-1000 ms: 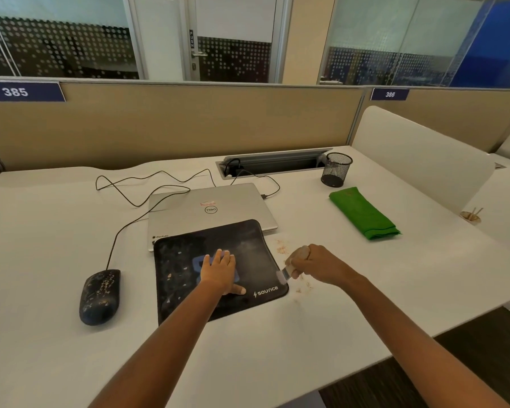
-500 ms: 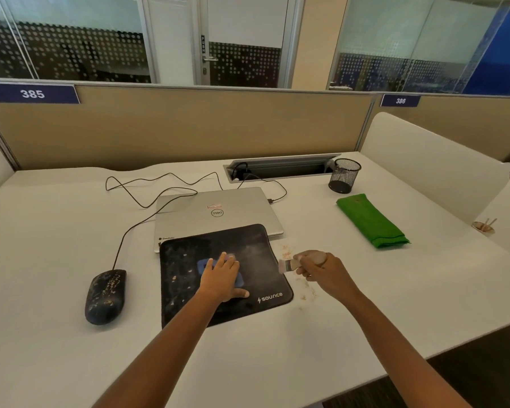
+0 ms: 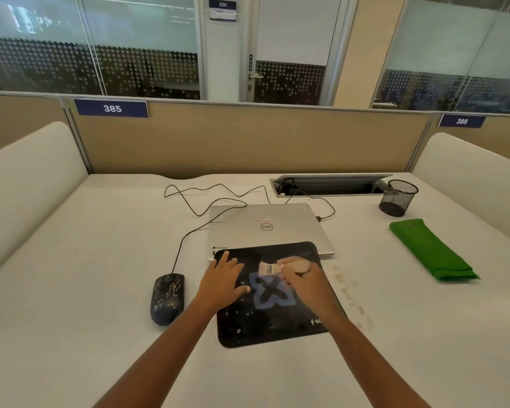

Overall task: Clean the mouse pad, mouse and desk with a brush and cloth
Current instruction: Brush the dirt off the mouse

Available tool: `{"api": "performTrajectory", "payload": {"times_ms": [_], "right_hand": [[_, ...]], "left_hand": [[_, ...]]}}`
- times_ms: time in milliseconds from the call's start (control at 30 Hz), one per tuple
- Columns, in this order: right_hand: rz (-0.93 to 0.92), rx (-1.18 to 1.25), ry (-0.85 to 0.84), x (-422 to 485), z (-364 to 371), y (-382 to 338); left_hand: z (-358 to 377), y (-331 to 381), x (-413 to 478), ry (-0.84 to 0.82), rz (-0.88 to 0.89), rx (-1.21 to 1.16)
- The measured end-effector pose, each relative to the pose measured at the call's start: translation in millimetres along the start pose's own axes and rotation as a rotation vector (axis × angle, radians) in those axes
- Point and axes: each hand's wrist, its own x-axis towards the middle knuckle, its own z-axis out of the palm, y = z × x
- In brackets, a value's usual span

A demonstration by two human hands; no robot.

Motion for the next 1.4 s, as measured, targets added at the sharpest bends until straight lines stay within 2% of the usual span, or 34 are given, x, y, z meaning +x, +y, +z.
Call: {"api": "performTrajectory", "payload": {"times_ms": [200,367,433,567,633,1100,1400], "right_hand": [[0.049,0.08,-0.01,11,56,-18],[0.11,0.227,0.011,23,95,-34],[0.149,0.286,0.028,29,108,-40],[0.237,0.361,0.043,39,129,-47],[0.269,0.391,0.035,43,136,-49],[0.412,0.356,-0.067,57,160,-58],[0.383,0.219,-0.01,59,142,-56]], "left_hand": [[-17,-68,-17,0.093,-0.087,-0.037],[-30,-115,-39,0.247,-0.136,-0.215],[-33,-129,-48,0.187,-0.119,-0.275],[-33,-143,-61,-0.116,-0.083,-0.324],[-29,-145,-65,-0.18,-0.061,-0.316],[-2,-153,-68,-0.158,-0.019,-0.263],[3,-158,-67,-0.108,0.019,-0.297]]}}
